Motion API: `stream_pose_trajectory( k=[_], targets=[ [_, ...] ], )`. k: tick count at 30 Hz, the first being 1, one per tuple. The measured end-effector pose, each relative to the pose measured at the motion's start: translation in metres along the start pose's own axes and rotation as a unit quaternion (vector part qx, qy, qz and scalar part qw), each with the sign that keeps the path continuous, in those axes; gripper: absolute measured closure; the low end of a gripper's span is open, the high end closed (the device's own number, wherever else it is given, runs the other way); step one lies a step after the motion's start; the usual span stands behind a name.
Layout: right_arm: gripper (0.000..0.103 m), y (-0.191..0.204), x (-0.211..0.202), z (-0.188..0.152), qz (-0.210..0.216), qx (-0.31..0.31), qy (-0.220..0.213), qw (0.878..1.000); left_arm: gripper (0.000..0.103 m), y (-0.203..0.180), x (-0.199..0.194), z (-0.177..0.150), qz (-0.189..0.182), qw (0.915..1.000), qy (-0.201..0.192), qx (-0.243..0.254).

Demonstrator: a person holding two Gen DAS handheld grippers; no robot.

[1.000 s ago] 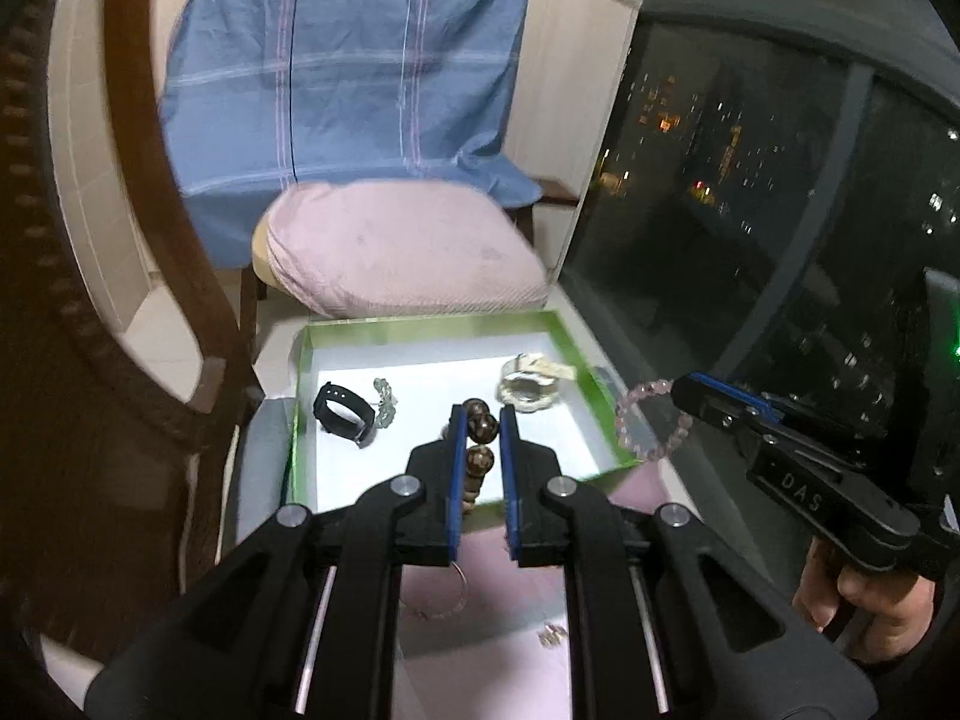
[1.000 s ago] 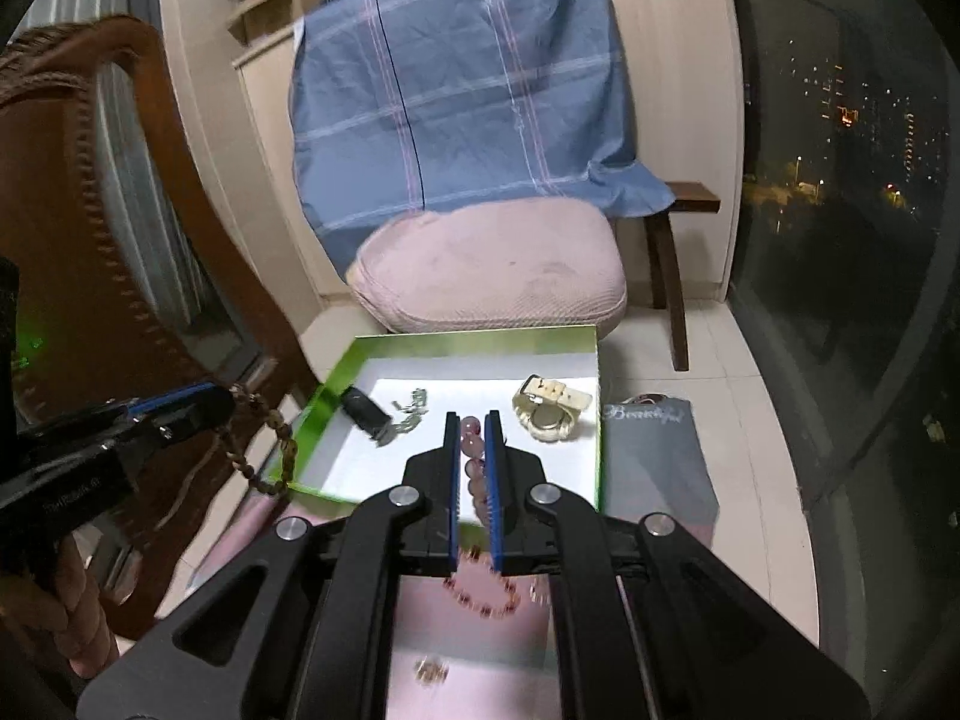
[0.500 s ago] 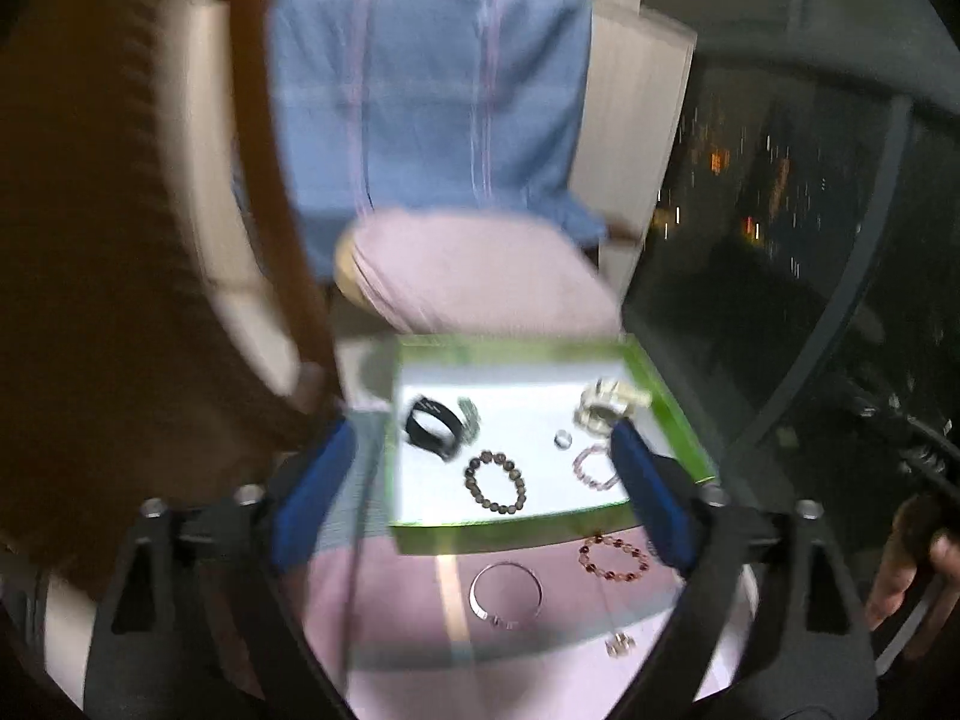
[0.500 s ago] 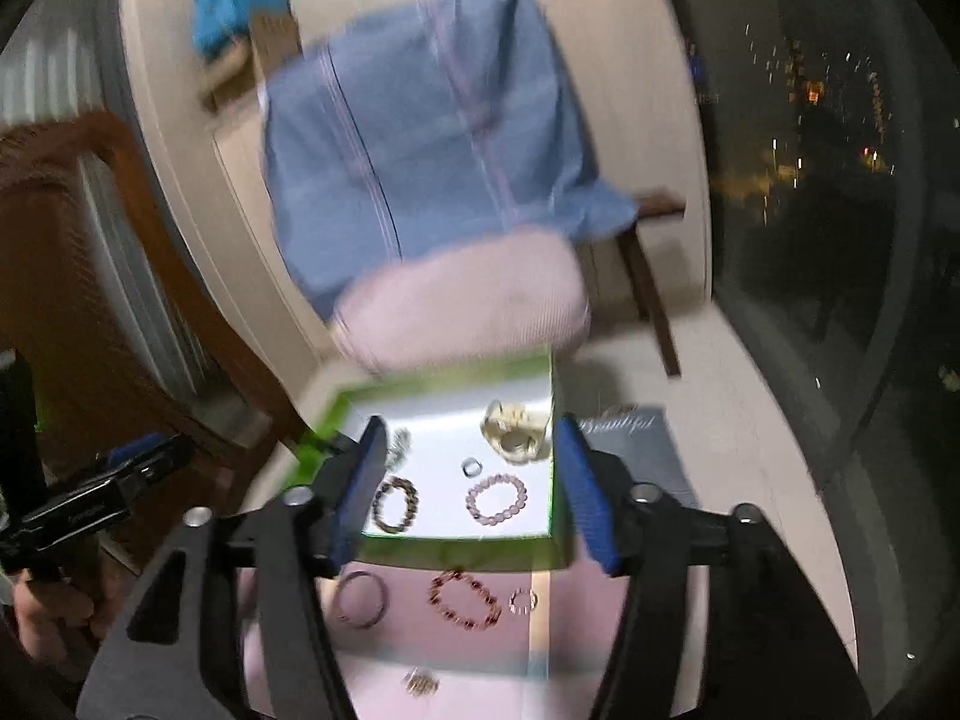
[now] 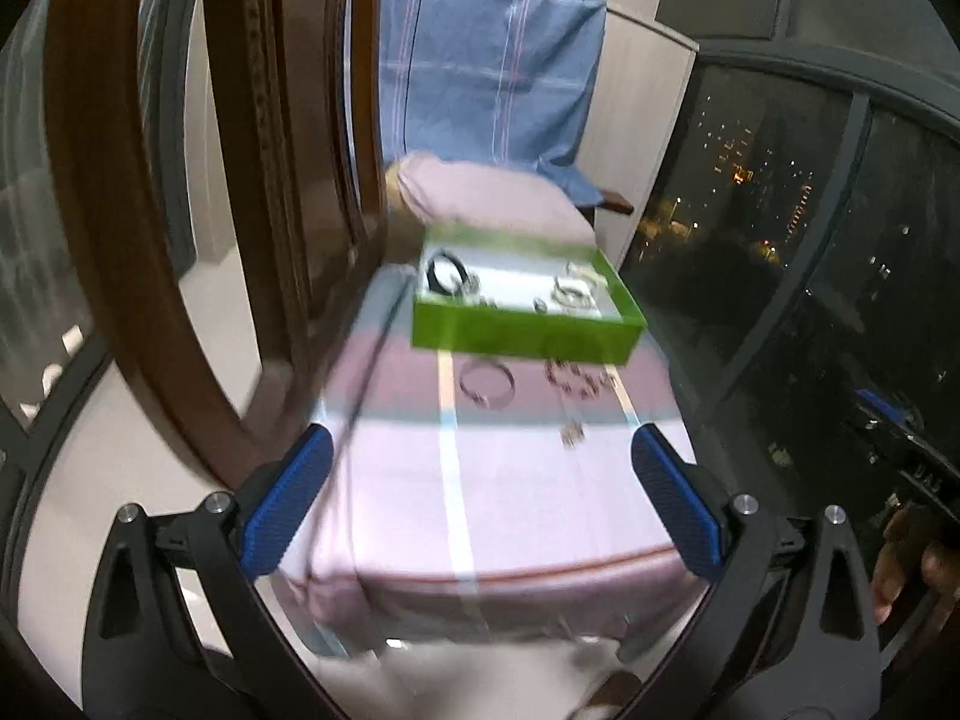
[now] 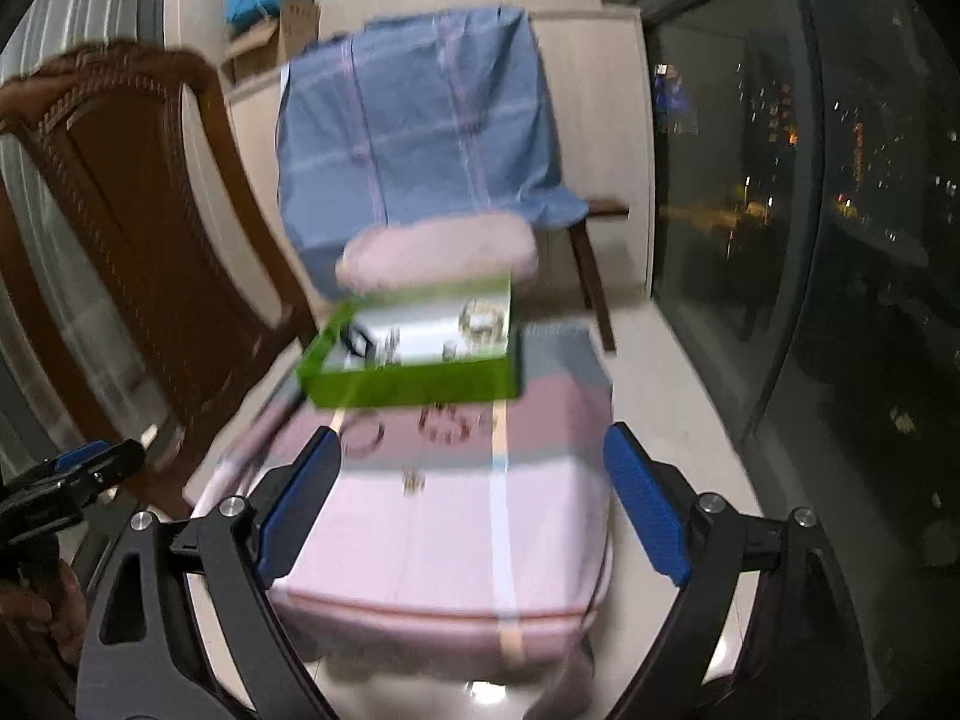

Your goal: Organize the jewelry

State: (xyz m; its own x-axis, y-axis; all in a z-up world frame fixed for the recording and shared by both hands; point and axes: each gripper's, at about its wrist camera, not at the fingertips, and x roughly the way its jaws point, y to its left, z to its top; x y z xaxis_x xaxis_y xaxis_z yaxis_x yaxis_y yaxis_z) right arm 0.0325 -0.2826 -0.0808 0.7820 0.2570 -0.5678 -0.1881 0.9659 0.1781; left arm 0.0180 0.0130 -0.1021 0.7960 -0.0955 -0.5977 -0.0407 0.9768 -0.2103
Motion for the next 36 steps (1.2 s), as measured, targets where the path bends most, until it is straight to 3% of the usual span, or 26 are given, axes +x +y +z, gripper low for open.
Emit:
stream_pose_trajectory(
  k=[18, 36],
  targets=[
    [0.016, 0.015, -0.032, -0.017, 0.006, -0.006, -0.001, 1.000, 0.004, -0.026, -0.027, -0.013, -0.004, 0.9993, -0.012, 0.035],
    [0.016, 0.004, -0.011, -0.020, 0.008, 0.008, 0.018, 1.000, 0.004, -0.039, 0.008, -0.015, -0.002, 0.9983, 0.021, 0.055]
  ],
)
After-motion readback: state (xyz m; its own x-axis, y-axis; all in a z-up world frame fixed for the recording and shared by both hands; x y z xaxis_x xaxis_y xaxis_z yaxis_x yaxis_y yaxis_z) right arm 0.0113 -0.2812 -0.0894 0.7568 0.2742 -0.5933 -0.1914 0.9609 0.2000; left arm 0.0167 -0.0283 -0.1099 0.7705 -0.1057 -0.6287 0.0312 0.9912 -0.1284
